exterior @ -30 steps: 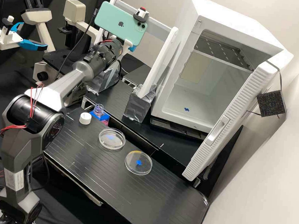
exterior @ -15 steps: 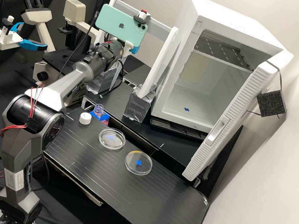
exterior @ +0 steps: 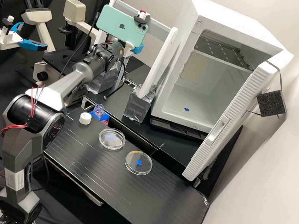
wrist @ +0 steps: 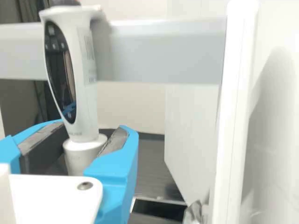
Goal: Use the pipette
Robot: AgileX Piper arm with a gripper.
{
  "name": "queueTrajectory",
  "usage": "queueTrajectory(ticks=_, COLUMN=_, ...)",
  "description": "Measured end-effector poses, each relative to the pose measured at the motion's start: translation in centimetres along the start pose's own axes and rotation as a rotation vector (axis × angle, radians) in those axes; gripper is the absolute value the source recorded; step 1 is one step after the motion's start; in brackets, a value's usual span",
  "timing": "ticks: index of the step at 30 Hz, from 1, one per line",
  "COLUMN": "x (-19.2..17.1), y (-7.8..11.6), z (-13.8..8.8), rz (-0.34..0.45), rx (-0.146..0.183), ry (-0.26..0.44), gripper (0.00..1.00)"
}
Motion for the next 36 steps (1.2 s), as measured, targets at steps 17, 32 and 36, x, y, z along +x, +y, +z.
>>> queueTrajectory(ticks=17, x=-4.4, y=-1.8, z=1.1, rz=0.024, rx=0.046, ry=0.035, gripper=1.0)
queueTrajectory(ticks=32, x=-20.0, y=-6.7, z=2.9, rz=0.348, rx=0.022, ry=0.399, gripper=1.0)
queueTrajectory(ticks=36, x=-21.0, y=-7.8, z=4.6, rz=0.395, rx=0.046, ry=0.418, gripper=1.0)
